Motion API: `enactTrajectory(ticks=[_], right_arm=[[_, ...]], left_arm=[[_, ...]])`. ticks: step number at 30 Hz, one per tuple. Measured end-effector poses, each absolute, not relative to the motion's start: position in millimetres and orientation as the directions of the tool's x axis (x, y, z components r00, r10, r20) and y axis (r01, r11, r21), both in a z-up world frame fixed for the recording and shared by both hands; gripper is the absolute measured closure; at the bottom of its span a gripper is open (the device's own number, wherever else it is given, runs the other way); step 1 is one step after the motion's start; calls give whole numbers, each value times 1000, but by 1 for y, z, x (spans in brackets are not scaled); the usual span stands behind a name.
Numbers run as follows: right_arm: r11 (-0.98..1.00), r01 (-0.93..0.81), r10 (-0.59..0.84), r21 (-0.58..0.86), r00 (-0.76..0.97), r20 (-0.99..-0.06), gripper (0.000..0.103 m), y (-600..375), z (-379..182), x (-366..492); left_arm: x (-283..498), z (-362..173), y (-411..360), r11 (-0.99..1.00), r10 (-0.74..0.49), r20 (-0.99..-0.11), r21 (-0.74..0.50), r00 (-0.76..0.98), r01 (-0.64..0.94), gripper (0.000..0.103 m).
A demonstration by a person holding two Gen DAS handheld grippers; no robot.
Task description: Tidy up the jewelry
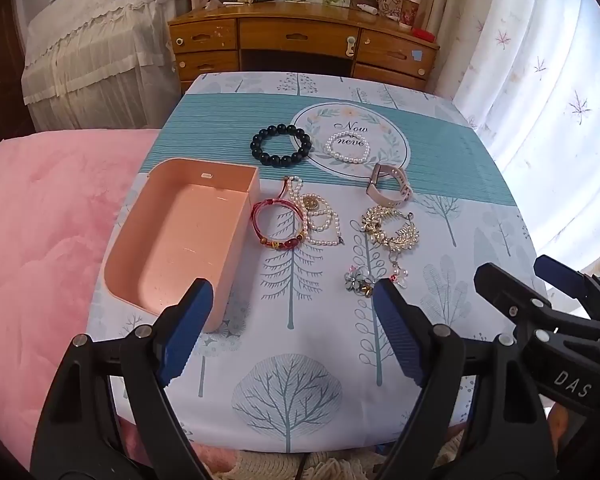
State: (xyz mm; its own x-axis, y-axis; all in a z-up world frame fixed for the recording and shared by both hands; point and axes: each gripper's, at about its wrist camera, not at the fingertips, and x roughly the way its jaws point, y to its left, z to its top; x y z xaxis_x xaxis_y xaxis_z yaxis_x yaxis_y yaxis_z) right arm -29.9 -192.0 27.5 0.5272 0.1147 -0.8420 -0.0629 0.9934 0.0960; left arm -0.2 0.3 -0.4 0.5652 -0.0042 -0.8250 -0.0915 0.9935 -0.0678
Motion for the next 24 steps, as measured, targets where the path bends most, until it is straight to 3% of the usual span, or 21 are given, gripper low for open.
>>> enactTrajectory(ticks=[7, 24], right_arm=[[994, -78, 110, 81, 535, -838, 17, -187, 29, -31], [994, -73, 107, 80, 547, -831, 18, -189, 34, -32]], left_arm=[[4, 1, -1, 993, 3, -829, -63, 559, -98, 22], [4, -3, 3, 994, -25, -831, -78, 555, -72, 22]])
